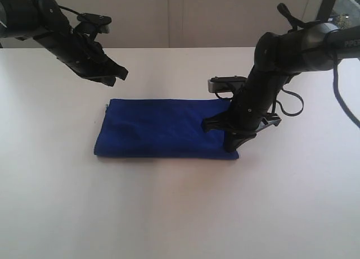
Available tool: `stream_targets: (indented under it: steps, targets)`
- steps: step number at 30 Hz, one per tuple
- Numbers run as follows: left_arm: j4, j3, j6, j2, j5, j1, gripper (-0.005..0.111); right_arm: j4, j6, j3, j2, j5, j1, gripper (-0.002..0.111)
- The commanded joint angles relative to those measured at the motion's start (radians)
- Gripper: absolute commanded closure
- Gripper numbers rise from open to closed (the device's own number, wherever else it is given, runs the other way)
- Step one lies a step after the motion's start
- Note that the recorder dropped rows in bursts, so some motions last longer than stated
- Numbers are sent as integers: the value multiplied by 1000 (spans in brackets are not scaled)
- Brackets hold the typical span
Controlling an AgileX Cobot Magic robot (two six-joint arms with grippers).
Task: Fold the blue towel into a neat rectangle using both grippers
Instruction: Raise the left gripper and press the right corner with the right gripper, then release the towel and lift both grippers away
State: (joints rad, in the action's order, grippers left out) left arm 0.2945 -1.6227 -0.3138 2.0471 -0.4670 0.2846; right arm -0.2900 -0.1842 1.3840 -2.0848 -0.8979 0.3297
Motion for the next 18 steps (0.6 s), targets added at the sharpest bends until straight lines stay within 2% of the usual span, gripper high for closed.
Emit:
stream_targets:
  steps: [1,6,14,18]
  targets:
    - [4,5,3,-34,-26,-2,107,11,11,-10,31,59,0,108]
    - [-40,5,3,-97,-88,-5,107,13,34,-10,117,114,-18,108]
    - [-76,5,51,-161,-384,-70,107,43,34,-10,205,54,-53,108]
    - [-79,7,57,-218,-475,-99,107,43,34,-12,273,51,-62,108]
